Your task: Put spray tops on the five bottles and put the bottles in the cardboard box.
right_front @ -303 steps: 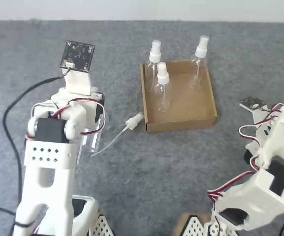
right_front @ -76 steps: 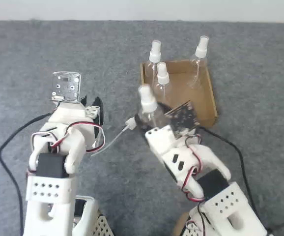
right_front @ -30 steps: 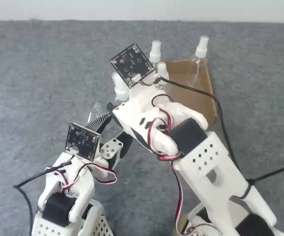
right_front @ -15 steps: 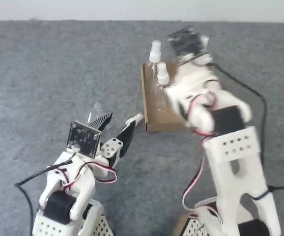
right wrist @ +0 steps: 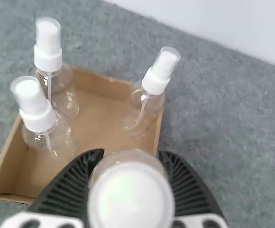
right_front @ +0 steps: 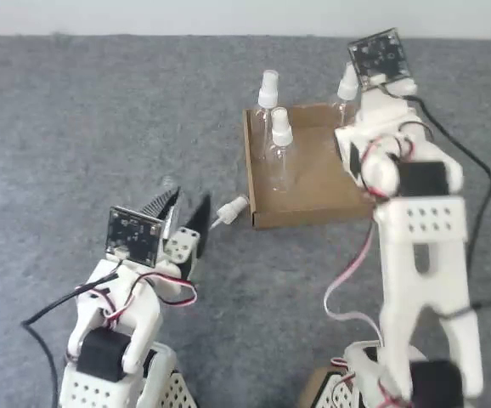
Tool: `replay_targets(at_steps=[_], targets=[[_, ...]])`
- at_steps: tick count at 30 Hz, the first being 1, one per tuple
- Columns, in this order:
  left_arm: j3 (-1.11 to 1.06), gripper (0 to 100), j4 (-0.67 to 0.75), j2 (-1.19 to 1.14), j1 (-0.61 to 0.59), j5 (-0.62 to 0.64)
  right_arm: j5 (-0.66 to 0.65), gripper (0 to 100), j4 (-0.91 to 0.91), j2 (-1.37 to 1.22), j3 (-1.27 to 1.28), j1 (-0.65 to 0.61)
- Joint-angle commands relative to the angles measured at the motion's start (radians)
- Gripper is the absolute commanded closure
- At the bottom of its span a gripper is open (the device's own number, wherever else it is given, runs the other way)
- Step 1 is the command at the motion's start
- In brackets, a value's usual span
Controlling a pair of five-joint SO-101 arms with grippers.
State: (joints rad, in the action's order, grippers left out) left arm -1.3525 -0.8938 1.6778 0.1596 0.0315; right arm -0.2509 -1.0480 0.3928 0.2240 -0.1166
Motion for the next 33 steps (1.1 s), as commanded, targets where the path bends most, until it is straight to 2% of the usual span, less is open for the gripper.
replay_targets(at_steps=[1, 15, 19, 33], targets=[[0.001, 97, 0.049, -0.014, -0.044, 0.002, 0.048, 99.3, 0.104, -0.091, -0.052, 0.015], [-0.015, 99, 0.051, -0.009, -0.038, 0.002, 0.063, 99.3, 0.298, -0.338, -0.051, 0.013], [-0.016, 99, 0.06, -0.009, -0.038, 0.002, 0.126, 99.3, 0.344, -0.387, -0.051, 0.016], [-0.019, 99, 0.077, -0.015, -0.044, 0.002, 0.144, 99.3, 0.429, -0.504, -0.051, 0.019]])
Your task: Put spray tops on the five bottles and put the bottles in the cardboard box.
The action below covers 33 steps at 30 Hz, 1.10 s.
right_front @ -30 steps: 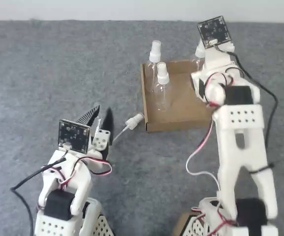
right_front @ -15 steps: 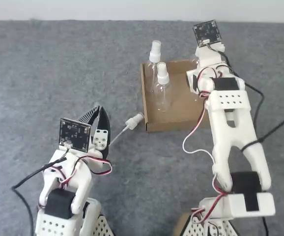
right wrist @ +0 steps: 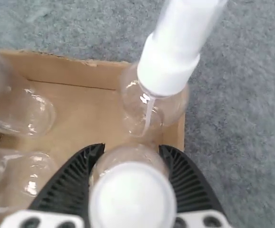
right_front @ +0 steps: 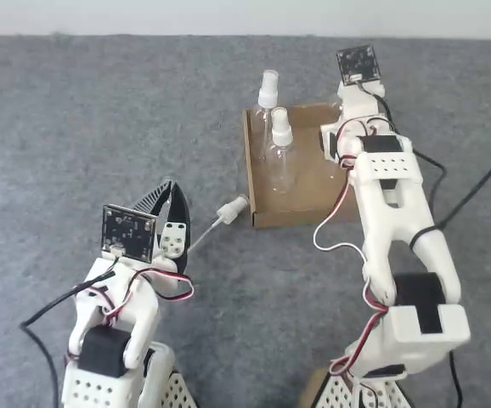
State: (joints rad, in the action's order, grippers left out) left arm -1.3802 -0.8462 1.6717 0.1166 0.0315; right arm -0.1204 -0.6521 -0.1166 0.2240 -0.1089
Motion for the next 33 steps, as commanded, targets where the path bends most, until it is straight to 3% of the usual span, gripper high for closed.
replay_targets(at_steps=[1, 33], targets=[[0.008, 99, 0.029, -0.009, -0.002, 0.002, 0.014, 99.3, 0.035, 0.001, -0.051, 0.012], [0.001, 99, 0.031, -0.009, 0.002, -0.002, 0.005, 99.1, 0.044, -0.027, -0.057, 0.002]])
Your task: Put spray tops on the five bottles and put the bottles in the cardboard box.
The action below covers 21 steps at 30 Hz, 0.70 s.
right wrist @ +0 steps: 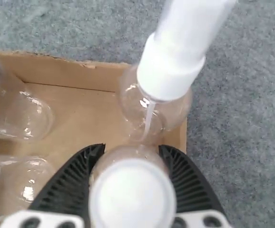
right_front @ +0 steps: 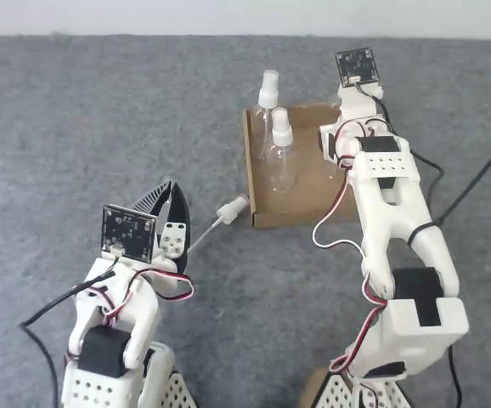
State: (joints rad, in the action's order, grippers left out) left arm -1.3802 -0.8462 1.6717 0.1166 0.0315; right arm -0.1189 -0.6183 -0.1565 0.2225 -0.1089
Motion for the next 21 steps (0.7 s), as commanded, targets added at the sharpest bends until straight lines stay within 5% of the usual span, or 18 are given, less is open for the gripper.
replay_targets(at_steps=[1, 11, 21], targets=[[-0.001, 99, 0.031, -0.009, 0.003, -0.002, 0.003, 99.1, 0.01, 0.013, -0.055, 0.002], [-0.001, 99, 0.031, -0.009, 0.005, -0.002, 0.003, 99.1, 0.01, 0.015, -0.057, 0.001], [-0.001, 99, 0.031, -0.009, 0.003, -0.003, 0.003, 84.2, 0.008, 0.015, -0.057, -0.001]])
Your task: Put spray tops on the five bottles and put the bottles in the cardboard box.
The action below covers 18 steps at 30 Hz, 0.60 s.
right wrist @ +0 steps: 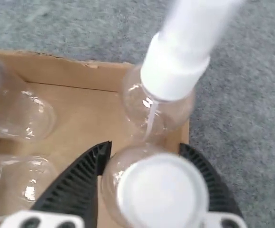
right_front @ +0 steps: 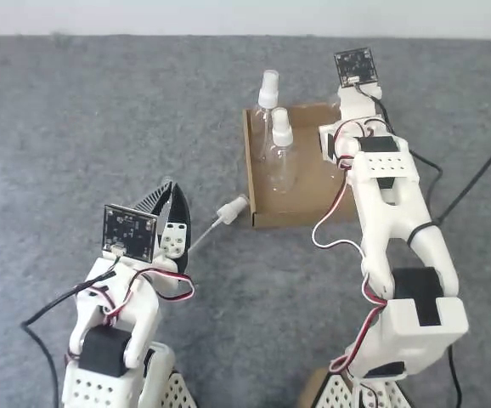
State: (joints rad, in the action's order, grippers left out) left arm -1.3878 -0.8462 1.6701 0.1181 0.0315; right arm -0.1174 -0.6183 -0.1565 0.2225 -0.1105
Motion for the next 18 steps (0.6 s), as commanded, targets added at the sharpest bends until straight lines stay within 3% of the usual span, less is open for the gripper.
replay_targets(at_steps=[1, 18], targets=[[0.007, 99, 0.031, -0.008, 0.002, -0.003, 0.002, 84.2, 0.008, 0.015, -0.057, 0.001], [0.007, 99, 0.029, -0.008, -0.003, -0.003, 0.002, 83.8, -0.051, 0.127, -0.052, -0.035]])
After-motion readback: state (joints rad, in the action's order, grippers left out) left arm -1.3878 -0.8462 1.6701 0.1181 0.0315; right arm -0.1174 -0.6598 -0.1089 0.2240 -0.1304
